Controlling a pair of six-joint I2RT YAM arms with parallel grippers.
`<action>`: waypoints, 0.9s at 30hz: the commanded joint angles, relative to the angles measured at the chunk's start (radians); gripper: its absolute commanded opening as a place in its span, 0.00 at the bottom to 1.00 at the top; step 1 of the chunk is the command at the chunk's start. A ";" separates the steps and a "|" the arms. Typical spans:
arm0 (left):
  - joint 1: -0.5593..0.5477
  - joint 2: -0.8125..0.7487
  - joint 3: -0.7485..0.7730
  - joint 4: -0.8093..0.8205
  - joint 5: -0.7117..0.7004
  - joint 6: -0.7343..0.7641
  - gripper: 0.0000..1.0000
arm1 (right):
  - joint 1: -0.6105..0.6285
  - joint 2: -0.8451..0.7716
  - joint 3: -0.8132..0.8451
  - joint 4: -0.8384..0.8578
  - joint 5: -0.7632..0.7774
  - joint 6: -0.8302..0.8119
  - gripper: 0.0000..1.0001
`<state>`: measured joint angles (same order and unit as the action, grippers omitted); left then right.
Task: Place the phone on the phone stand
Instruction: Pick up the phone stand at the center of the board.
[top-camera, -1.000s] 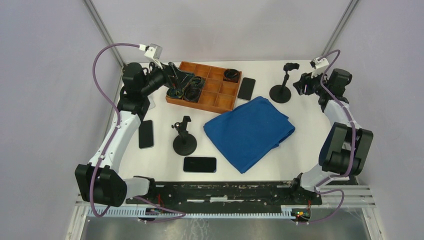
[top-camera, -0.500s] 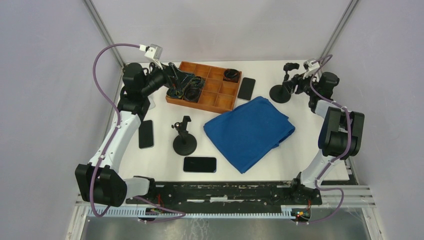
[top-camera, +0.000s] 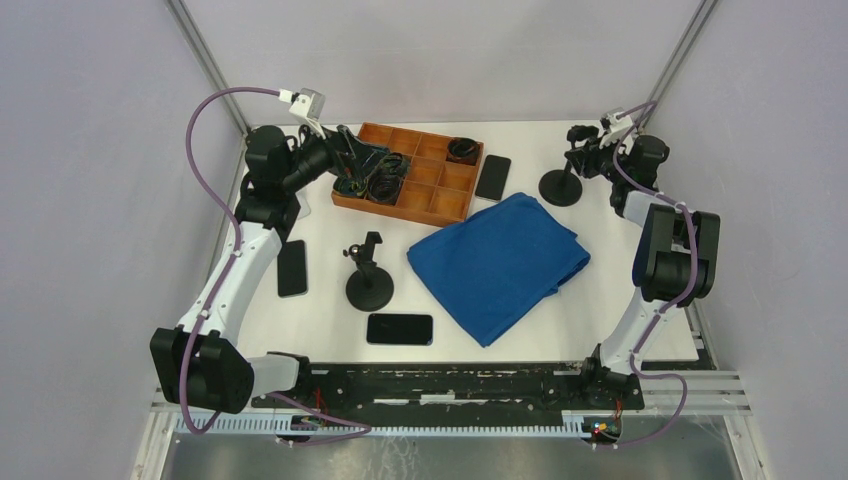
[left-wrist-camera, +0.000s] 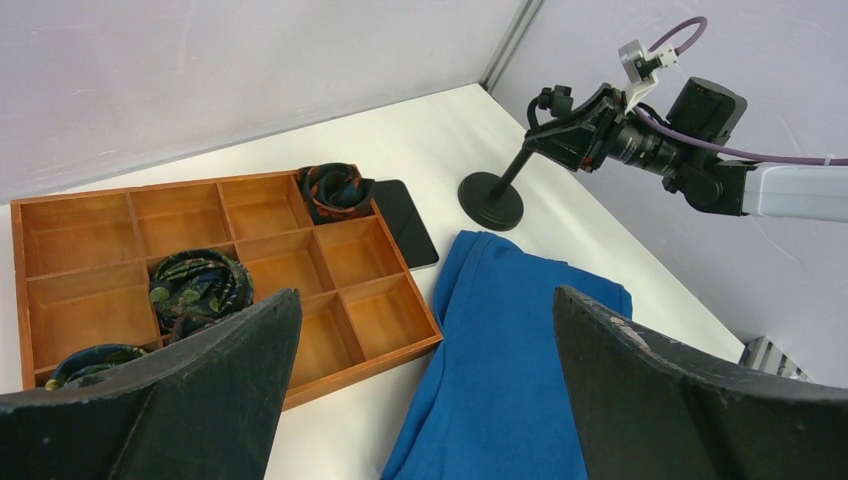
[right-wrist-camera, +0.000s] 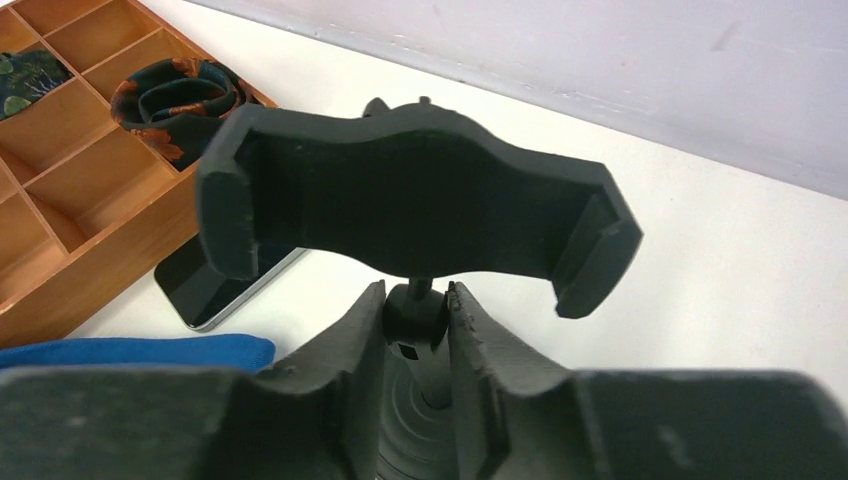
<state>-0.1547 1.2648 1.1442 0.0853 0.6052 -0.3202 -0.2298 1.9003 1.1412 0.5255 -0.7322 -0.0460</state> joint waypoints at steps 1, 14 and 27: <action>-0.003 -0.013 0.002 0.041 0.016 0.038 1.00 | 0.007 0.011 0.052 0.023 0.004 0.001 0.28; -0.003 -0.020 -0.003 0.055 0.031 0.028 1.00 | -0.006 -0.205 0.074 -0.157 0.072 -0.138 0.00; -0.168 -0.094 0.030 -0.048 -0.062 0.027 0.97 | -0.009 -0.569 -0.035 -0.477 0.033 -0.219 0.00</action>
<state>-0.2024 1.2415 1.1358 0.1032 0.6220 -0.3222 -0.2363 1.4551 1.1313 0.1276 -0.6548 -0.2363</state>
